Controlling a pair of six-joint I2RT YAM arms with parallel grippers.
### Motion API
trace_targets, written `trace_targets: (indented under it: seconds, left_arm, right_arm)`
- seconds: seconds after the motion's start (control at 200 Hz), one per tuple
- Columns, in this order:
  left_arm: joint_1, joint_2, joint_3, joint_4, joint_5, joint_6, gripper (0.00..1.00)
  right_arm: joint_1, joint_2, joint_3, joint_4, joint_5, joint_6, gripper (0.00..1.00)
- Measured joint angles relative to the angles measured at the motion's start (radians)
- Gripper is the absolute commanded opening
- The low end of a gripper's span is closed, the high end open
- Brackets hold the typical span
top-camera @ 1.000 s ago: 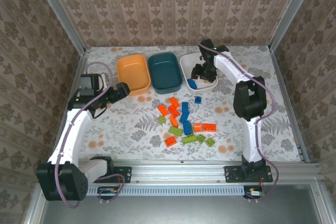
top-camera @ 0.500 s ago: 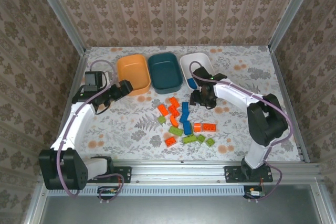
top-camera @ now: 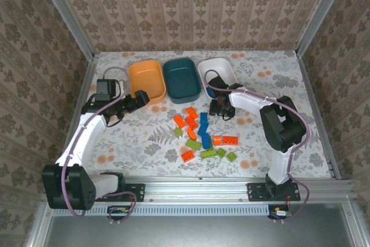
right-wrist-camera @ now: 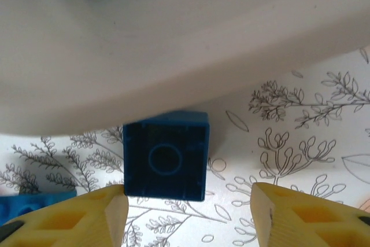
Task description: Sort the legos into containers by color
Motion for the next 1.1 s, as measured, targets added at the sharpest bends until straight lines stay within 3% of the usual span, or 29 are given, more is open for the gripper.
trace_targets:
  seconds: [0.205,0.505,0.78,0.98,1.1]
  left_arm:
    - [0.000,0.000,0.015,-0.010,0.000,0.004,1.00]
    - [0.000,0.000,0.021,-0.013,0.000,0.004,1.00]
    - [-0.012,-0.001,0.008,0.007,-0.001,-0.003,1.00]
    - [-0.105,0.036,0.008,0.027,-0.018,-0.003,1.00]
    - [-0.179,0.115,0.034,0.027,-0.020,0.002,1.00]
  right_arm:
    - [0.000,0.040,0.024,0.028,0.023,-0.001,0.50]
    - [0.000,0.057,0.029,0.038,0.032,-0.009,0.27]
    - [0.000,-0.100,-0.072,-0.014,0.025,-0.023,0.27]
    - [-0.012,-0.340,-0.086,-0.101,-0.040,-0.018,0.28]
    - [-0.051,-0.341,-0.003,-0.128,-0.100,-0.016,0.29]
